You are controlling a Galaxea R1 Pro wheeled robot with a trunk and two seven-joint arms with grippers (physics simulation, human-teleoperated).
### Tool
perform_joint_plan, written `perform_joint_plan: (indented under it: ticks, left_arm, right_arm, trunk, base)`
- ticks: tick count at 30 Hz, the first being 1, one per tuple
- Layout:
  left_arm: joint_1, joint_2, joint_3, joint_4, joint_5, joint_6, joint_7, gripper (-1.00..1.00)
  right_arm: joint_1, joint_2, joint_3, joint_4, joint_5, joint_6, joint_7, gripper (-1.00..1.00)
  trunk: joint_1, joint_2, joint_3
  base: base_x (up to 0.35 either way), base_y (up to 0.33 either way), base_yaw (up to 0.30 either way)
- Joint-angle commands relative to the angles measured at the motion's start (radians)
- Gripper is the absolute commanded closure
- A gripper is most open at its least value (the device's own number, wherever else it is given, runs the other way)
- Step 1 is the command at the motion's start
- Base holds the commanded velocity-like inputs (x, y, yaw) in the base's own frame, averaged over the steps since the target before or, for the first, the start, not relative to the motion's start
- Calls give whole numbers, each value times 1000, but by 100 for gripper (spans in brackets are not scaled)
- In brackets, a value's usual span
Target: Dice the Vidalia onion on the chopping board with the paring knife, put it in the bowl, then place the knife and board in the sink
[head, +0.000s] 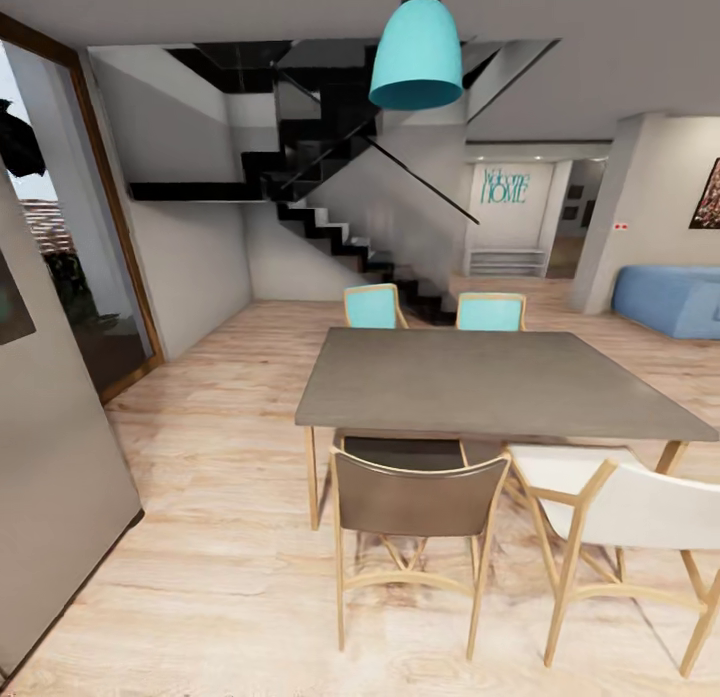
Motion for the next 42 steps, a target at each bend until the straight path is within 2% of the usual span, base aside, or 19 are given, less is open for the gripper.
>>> perform_joint_plan:
  ticks: [1, 37, 41, 42]
  left_arm:
    - [0, 0, 0, 0, 2, -3, 0, -100]
    - [0, 0, 0, -1, 2, -4, 1, -100]
    - [0, 7, -1, 1, 3, -4, 1, -100]
    - [0, 17, -1, 6, 3, -4, 2, -100]
  right_arm:
    - [0, 0, 0, 1, -1, -3, 0, -100]
    - [0, 0, 0, 1, -1, -3, 0, -100]
    - [0, 0, 0, 1, -1, -3, 0, -100]
    - [0, 0, 0, 1, -1, -3, 0, -100]
  trunk:
    - [0, 0, -1]
    - [0, 0, -1]
    - [0, 0, -1]
    - [0, 0, -1]
  base:
    - [0, 0, 230]
    - [0, 0, 290]
    - [0, 0, 295]
    - [0, 0, 295]
